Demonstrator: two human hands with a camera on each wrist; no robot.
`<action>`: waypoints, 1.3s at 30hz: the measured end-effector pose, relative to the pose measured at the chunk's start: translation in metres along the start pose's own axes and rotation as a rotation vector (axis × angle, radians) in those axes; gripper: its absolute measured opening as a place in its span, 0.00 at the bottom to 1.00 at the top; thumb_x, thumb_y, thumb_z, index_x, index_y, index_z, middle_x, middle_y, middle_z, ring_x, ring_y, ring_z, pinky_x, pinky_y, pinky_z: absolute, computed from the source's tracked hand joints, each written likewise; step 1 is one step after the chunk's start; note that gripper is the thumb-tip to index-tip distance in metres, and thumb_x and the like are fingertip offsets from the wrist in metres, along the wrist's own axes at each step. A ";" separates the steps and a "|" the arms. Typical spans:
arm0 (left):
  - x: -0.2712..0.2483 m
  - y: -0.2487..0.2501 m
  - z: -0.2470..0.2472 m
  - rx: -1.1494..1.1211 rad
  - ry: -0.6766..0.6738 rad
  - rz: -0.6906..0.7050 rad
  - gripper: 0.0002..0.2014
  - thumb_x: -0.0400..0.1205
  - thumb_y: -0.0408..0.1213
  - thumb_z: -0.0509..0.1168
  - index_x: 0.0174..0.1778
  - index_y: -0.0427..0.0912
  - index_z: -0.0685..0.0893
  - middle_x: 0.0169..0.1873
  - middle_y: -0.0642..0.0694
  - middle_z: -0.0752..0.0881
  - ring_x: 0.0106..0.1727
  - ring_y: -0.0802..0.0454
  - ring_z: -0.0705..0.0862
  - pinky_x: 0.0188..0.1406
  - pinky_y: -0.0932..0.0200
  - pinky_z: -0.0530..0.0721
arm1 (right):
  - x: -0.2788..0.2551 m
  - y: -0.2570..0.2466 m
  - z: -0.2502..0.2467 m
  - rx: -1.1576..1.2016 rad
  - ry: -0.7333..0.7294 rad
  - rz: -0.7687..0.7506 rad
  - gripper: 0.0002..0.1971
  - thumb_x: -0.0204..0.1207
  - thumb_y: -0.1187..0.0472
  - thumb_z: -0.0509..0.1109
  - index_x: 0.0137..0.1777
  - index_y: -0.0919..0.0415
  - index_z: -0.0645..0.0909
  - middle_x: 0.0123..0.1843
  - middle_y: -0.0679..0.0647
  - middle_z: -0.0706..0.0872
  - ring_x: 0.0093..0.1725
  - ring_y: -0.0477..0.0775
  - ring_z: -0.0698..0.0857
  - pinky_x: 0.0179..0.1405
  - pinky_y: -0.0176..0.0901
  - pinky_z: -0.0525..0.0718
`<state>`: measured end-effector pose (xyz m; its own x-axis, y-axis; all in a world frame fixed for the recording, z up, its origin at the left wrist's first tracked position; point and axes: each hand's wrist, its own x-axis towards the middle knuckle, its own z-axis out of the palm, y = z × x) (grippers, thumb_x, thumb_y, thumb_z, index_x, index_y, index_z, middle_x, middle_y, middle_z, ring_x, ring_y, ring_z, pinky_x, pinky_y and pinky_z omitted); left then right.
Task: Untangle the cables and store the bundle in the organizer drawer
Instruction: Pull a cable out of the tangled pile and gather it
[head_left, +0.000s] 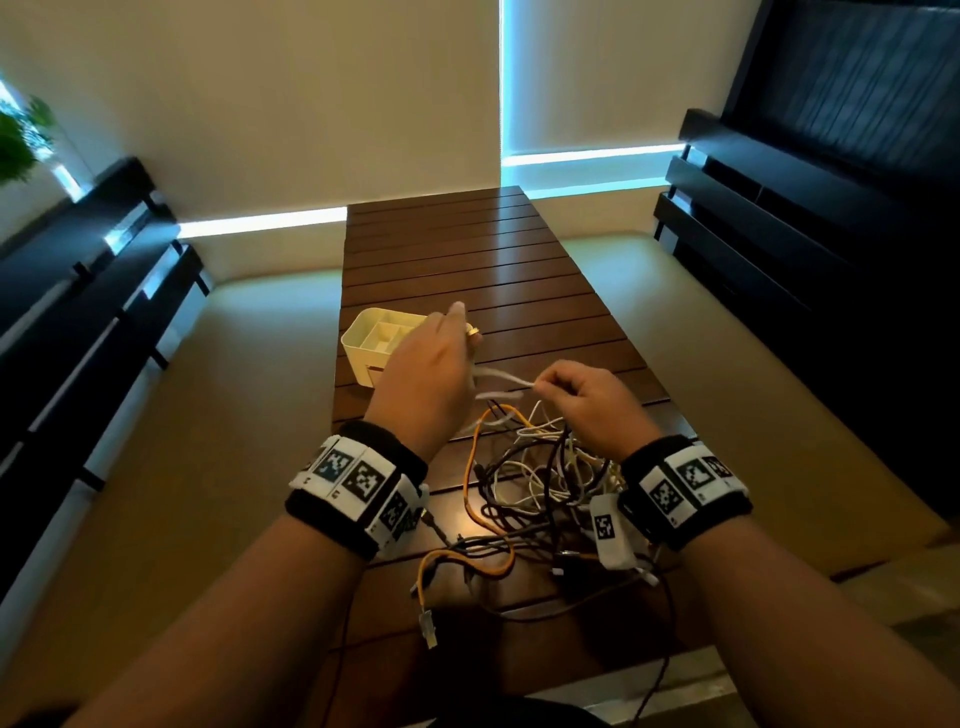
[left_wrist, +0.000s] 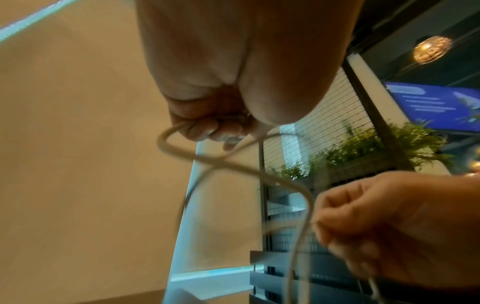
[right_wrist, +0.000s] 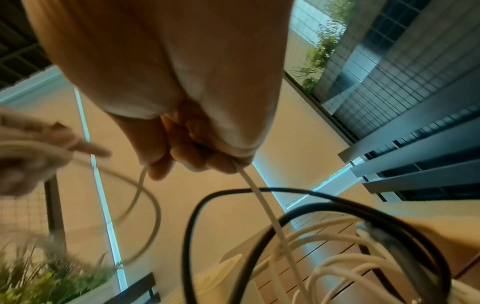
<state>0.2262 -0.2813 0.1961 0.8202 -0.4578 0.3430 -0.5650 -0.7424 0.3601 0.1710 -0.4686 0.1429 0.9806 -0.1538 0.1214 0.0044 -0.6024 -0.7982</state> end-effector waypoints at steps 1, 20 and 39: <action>0.001 0.005 0.000 -0.001 0.012 0.040 0.25 0.90 0.38 0.57 0.84 0.35 0.64 0.63 0.38 0.81 0.60 0.44 0.79 0.52 0.56 0.72 | -0.001 -0.001 0.001 -0.029 -0.018 -0.014 0.07 0.85 0.57 0.67 0.47 0.53 0.85 0.36 0.44 0.82 0.33 0.38 0.77 0.33 0.34 0.72; 0.022 0.002 -0.030 -0.389 0.097 0.011 0.17 0.91 0.44 0.55 0.35 0.52 0.74 0.29 0.54 0.76 0.30 0.62 0.73 0.28 0.65 0.68 | -0.016 0.015 0.017 0.166 -0.010 0.090 0.17 0.90 0.48 0.53 0.48 0.54 0.80 0.38 0.52 0.80 0.37 0.49 0.77 0.39 0.45 0.74; 0.017 -0.001 -0.007 -0.233 -0.346 0.054 0.16 0.91 0.45 0.56 0.48 0.39 0.83 0.39 0.45 0.84 0.42 0.45 0.82 0.44 0.46 0.80 | 0.007 -0.039 0.007 0.155 0.210 -0.200 0.05 0.85 0.58 0.66 0.49 0.53 0.82 0.42 0.47 0.85 0.40 0.41 0.81 0.39 0.32 0.78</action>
<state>0.2404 -0.2851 0.2079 0.7482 -0.6599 0.0693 -0.5807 -0.6007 0.5496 0.1789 -0.4404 0.1707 0.8954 -0.2124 0.3914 0.2385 -0.5134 -0.8243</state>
